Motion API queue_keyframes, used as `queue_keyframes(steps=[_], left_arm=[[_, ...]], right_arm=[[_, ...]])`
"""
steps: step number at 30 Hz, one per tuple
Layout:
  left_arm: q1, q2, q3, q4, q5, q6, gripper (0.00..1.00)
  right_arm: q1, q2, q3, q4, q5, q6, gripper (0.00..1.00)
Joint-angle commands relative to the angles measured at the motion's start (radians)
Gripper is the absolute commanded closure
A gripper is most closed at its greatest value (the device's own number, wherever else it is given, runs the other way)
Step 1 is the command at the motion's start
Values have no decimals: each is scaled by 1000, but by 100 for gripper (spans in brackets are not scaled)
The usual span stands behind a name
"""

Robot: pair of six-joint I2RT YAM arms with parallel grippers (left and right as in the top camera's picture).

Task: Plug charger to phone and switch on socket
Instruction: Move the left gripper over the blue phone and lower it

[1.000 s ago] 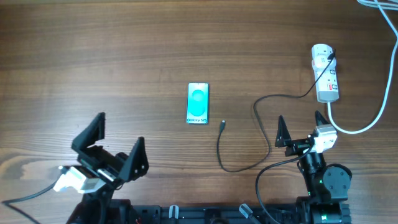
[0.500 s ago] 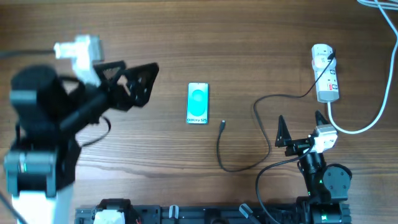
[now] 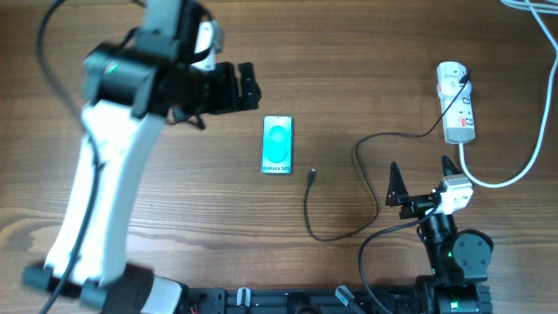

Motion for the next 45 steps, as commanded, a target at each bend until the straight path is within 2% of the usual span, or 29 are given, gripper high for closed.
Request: queue_keyframes(steps=[1,11,18,32,45], left_arm=[[-49,155,40,-31,-95,-8,0],[-116,384,39,14,-94,-12,0],[-130,409,38,28,-90,-13,0],[-157,417,37,70,-91,-92,0],[-167,565,36,76,-135,-91,0]], right_arm=[[2,-8,-1,5,14,-11,0],[2,-8,-1,5,14,-11,0],[2,-8,-1,5,14,-11,0],[2,-8,-1,5,14,-10,0],[2,-8,-1,5,14,-11,0]])
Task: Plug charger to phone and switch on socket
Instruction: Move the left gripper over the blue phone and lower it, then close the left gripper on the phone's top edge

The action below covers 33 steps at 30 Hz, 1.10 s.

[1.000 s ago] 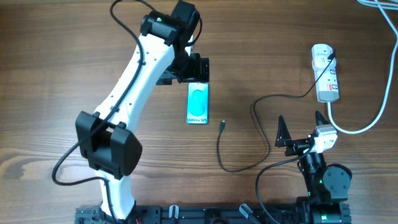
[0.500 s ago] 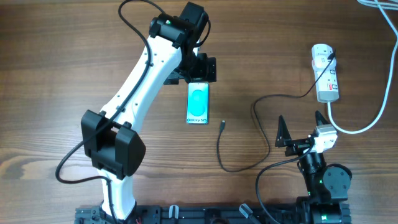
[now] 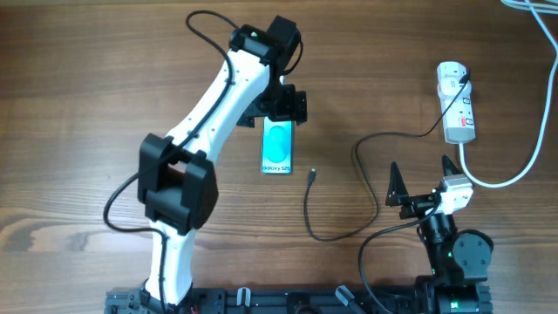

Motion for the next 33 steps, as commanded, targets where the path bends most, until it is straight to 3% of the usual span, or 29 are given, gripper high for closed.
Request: queue_keyframes(steps=[1,10,25,33], left_arm=[[-4,35,13,7,-43,-16,0],[-22,109,6,18,-43,9,0],[-23,117,-232,232,-43,9,0],[-27,128,-256,288,-43,-3,0]], right_arm=[[2,-8,-1,5,14,-11,0],[2,-8,-1,5,14,-11,0],[2,-8,-1,5,14,-11,0],[2,-8,-1,5,14,-11,0]])
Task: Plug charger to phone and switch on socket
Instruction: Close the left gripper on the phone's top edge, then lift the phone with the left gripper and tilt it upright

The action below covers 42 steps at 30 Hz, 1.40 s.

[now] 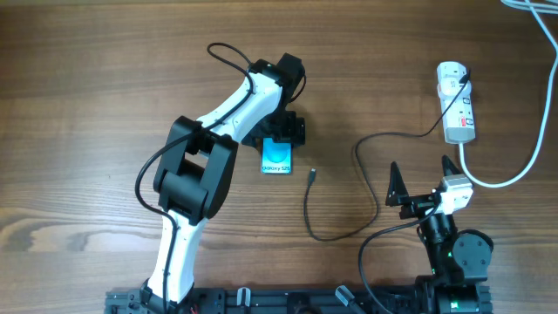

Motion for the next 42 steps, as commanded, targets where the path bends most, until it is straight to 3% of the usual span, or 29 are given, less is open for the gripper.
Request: queue_keyframes(steps=[1,8,32,38,42], left_arm=[[-5,26,-16,25,-4,-6,0],[-5,26,-21,48,8,-19,0],[-41,85,-23,54,25,-21,31],[0,75,56,-59,39,-21,34],[38,53,134,-155,153,-20,34]], right_arm=[[2,-8,-1,5,14,-11,0],[2,-8,-1,5,14,-11,0],[2,-8,-1,5,14,-11,0],[2,-8,-1,5,14,-11,0],[2,-8,-1,5,14,-11,0]])
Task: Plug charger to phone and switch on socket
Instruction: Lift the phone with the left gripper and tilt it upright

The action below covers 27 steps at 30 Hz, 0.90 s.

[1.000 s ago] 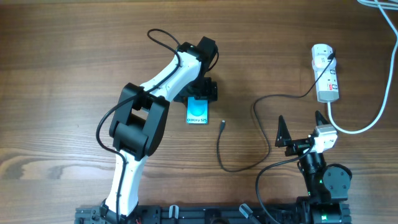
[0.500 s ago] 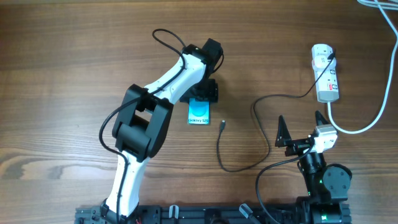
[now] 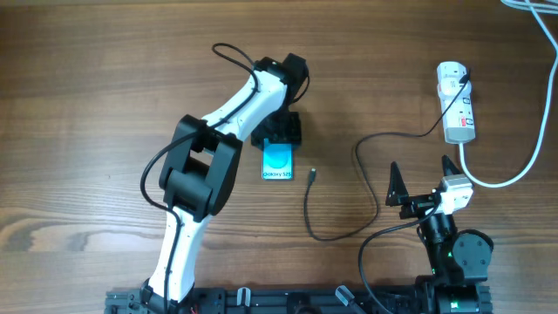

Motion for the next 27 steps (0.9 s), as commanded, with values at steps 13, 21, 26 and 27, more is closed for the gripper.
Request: queue_keyframes(steps=[13,21,26,27], left_arm=[[228,-146,105,-309,928,262,32],[341,-152,105,-441,1313,317,33],[362,-152,105,-470,1479,304,32],[362,-152,105,-470,1479,280,32]], right_arm=[[2,-8,-1,5,14,-10,0],[2,-8,-1,5,14,-11,0],[2,-8,-1,5,14,-11,0],[2,-8,-1,5,14,-11,0]])
